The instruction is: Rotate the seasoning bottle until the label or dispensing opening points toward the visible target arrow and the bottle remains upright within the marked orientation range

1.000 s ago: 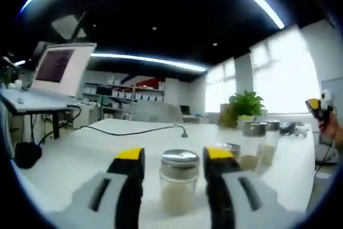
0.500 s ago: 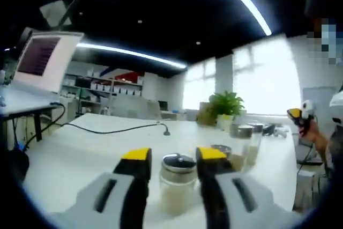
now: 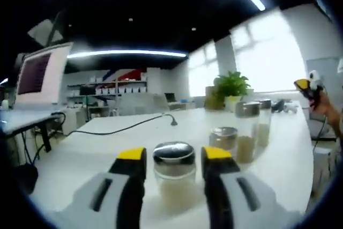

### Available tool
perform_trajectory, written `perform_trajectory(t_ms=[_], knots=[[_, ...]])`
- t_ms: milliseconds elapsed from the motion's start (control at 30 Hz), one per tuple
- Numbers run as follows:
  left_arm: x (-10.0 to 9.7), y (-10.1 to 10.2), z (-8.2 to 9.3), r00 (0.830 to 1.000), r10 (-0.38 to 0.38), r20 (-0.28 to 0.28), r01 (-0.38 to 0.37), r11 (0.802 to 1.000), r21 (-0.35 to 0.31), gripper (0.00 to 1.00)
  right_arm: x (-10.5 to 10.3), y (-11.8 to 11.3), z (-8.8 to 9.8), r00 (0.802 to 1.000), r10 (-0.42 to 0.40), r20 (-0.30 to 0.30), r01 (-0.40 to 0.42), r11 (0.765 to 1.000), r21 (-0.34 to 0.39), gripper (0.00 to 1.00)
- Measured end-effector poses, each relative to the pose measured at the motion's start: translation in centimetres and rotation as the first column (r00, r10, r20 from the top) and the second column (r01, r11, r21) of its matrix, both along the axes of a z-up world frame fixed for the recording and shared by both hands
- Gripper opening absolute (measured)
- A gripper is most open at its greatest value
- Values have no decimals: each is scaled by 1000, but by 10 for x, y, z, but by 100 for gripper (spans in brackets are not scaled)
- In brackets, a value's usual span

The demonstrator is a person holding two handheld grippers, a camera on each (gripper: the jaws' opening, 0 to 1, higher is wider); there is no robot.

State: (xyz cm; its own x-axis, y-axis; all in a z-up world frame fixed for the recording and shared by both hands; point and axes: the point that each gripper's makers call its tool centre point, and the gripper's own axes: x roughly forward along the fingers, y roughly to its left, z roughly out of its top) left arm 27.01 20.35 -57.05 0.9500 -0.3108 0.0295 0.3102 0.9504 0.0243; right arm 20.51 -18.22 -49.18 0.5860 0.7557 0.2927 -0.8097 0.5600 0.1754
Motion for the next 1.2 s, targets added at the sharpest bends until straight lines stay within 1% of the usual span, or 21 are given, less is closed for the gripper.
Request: perform_trajectory(t_ms=[67, 133, 200, 300, 333, 367, 433, 500, 600, 700, 800, 833, 867, 933, 967, 1000, 1033, 1067, 1100, 1133, 1200], knots=[[-1, -3, 3, 999, -40, 0, 40, 999, -18, 33, 0, 1, -2, 1000, 2, -6, -2, 1000, -1, 3], [-2, -1, 2, 999, -47, -3, 47, 999, -3, 33, 1, 3, -5, 1000, 5, -13, -5, 1000, -8, 3], [-3, -3, 1, 996, -87, -5, 87, 996, 10, 33, 2, 4, -6, 1000, 6, -16, -7, 1000, -11, 3], [-5, -9, 0, 981, -195, -11, 195, 981, -16, 33, 5, 5, -7, 1000, 7, -22, -7, 1000, -14, 3], [-6, -12, 0, 971, -238, -2, 238, 971, -7, 33, 6, 6, -6, 1000, 9, -23, -9, 1000, -14, 3], [-8, -17, 0, 954, -301, -7, 301, 953, -17, 33, 7, 8, -6, 1000, 13, -23, -13, 1000, -12, 3], [-8, -20, -2, 928, -373, -4, 373, 928, -4, 33, 9, 13, -3, 999, 35, -30, -35, 999, 9, 3], [-5, -20, -2, 914, -406, -15, 406, 914, 11, 33, 11, 22, -2, 997, 66, -39, -65, 998, 23, 3], [-4, -22, -3, 873, -487, -32, 487, 873, 32, 33, 16, 38, -3, 995, 89, -46, -88, 996, 16, 3], [-4, -23, -3, 824, -565, -42, 565, 825, -1, 33, 20, 53, -4, 992, 115, -49, -115, 993, 6, 3], [-3, -23, -4, 796, -604, -52, 604, 797, -1, 33, 21, 68, -8, 989, 139, -52, -140, 990, -8, 3], [-6, -26, -3, 764, -643, -50, 644, 765, 2, 33, 21, 71, -8, 989, 141, -48, -141, 990, -11, 3], [-7, -26, -3, 750, -659, -54, 660, 751, -3, 33, 20, 73, -7, 989, 146, -39, -146, 989, -6, 4], [-7, -25, -3, 738, -672, -59, 673, 740, -12, 33, 18, 75, 2, 986, 165, -5, -164, 986, 40, 4], [-8, -25, -5, 727, -681, -87, 679, 732, -53, 33, 17, 76, 2, 985, 172, -9, -172, 984, 47, 4], [-6, -23, -6, 725, -682, -101, 676, 732, -85, 33, 16, 78, 3, 984, 177, -2, -177, 983, 54, 4], [-5, -19, -4, 731, -677, -86, 673, 736, -70, 34, 15, 80, 4, 984, 180, 5, -180, 982, 59, 5], [-4, -18, -2, 749, -659, -66, 655, 752, -76, 36, 15, 82, 3, 984, 181, 8, -181, 982, 60, 5], [-5, -18, 0, 758, -650, -54, 643, 759, -99, 41, 16, 83, 3, 983, 181, 11, -182, 981, 60, 5], [-4, -17, 2, 774, -631, -53, 620, 773, -134, 46, 17, 85, 2, 983, 181, 12, -181, 982, 60, 5], [1, -13, -2, 833, -546, -92, 531, 835, -144, 58, 20, 85, -1, 984, 177, 8, -177, 982, 59, 5]])
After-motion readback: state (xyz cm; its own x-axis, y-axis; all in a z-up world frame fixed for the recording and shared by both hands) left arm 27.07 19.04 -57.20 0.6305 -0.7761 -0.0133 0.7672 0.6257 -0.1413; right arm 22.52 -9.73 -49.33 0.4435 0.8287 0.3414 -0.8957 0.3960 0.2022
